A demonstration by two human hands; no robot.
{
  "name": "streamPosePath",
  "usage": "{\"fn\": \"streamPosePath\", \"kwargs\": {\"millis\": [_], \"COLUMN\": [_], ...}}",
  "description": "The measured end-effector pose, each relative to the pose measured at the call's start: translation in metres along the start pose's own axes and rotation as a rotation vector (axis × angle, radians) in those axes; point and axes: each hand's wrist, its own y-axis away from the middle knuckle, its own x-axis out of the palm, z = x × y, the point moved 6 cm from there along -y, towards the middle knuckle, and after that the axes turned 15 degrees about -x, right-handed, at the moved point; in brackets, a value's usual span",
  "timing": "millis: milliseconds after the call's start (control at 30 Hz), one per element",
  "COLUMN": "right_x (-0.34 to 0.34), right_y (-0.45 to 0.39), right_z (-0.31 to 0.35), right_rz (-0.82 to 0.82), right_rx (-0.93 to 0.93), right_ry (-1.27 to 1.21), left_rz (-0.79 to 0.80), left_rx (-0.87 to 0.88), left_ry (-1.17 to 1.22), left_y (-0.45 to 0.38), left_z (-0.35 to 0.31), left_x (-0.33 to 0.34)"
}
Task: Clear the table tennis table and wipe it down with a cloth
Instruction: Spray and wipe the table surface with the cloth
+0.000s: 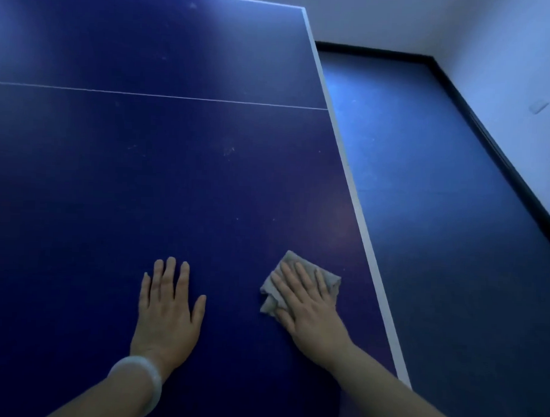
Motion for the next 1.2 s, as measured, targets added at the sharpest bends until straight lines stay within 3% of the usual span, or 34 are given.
{"fn": "streamPosePath", "kwargs": {"millis": [67,167,233,267,333,400,467,533,700,867,933,1100,1200], "right_x": [-0.007,-0.022,-0.028,-0.026,-0.019,-0.011,-0.006,-0.009,-0.032,-0.034,-0.025,0.003,0.002], "right_y": [0.011,0.013,-0.005,-0.019,-0.054,-0.073,-0.062,-0.038,0.007,-0.029,-0.039,-0.058,-0.067], "right_z": [-0.04,-0.108,-0.118,-0.111,-0.075,-0.021,0.006,-0.016,-0.139,-0.147,-0.112,-0.001,0.002], "right_rz": [-0.011,-0.03,-0.033,-0.038,-0.027,-0.005,0.028,0.028,0.015,0.047,0.045,0.048,0.081], "right_rx": [0.11,0.532,0.721,0.728,0.536,0.176,-0.069,-0.046,0.514,0.671,0.592,0.168,0.004], "right_ry": [0.026,0.027,-0.014,-0.04,-0.046,-0.013,0.008,0.029,-0.02,-0.1,-0.043,0.009,0.042], "left_rz": [0.005,0.005,0.02,0.025,0.028,0.025,0.032,0.039,0.049,0.039,0.04,0.042,0.03], "left_rx": [-0.006,-0.011,-0.015,-0.014,-0.009,-0.009,-0.008,-0.008,-0.001,-0.002,0.0,-0.001,-0.003], "left_ry": [0.0,-0.001,0.002,0.001,-0.005,-0.018,-0.02,-0.017,-0.013,-0.026,-0.03,-0.018,-0.027], "left_y": [0.0,0.0,-0.001,-0.001,-0.001,-0.001,-0.001,-0.001,0.0,0.0,0.0,0.0,-0.001], "left_z": [0.0,0.0,0.001,0.0,0.0,0.001,0.002,0.002,-0.001,-0.001,0.0,-0.002,0.0], "left_x": [0.0,-0.001,-0.001,-0.001,0.0,0.0,0.001,0.001,0.0,-0.001,0.0,-0.001,0.001]}}
